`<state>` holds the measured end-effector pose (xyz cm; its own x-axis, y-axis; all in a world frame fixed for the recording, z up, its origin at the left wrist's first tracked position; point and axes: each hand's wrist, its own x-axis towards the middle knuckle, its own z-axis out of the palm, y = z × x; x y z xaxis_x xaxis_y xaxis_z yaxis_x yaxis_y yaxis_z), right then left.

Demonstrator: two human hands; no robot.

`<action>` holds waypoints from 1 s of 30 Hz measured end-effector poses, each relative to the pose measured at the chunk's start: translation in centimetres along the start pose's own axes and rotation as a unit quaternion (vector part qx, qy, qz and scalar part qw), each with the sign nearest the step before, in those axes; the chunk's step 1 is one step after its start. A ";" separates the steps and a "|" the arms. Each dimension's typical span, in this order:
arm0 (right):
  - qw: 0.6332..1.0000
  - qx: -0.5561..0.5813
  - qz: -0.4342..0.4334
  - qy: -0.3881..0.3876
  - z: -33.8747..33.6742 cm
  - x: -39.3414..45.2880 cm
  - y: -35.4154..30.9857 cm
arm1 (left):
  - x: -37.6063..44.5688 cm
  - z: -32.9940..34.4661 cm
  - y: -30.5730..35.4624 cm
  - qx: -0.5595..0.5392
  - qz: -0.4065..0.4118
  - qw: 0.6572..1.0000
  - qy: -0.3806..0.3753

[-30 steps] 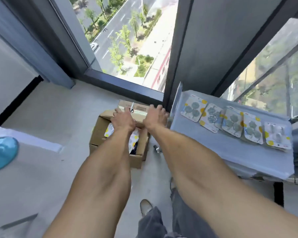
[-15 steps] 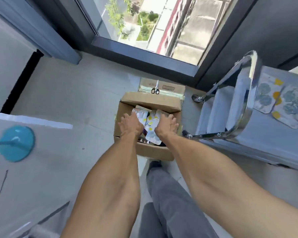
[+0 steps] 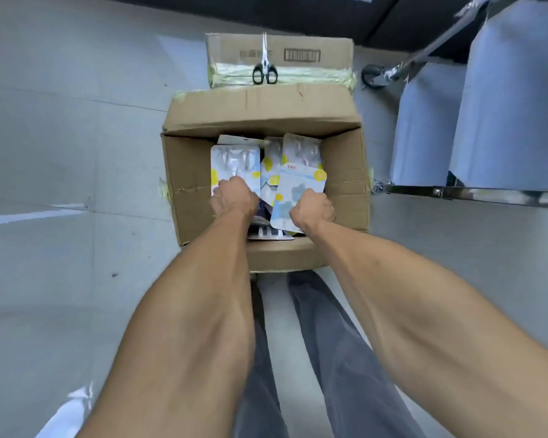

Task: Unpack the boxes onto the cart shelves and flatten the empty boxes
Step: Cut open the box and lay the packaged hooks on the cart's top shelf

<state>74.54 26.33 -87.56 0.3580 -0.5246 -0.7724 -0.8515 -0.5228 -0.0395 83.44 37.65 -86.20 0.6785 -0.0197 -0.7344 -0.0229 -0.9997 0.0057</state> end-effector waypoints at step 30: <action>0.993 0.002 0.110 0.047 5.5 4.7 -1.8 | 6.6 -1.1 1.9 0.024 0.054 0.991 0.122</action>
<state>75.65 28.50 -94.58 0.1964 -0.6867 -0.6999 -0.9144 -0.3860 0.1221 88.72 35.64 -90.30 0.8267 -0.1354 -0.5460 -0.1363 -0.9899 0.0392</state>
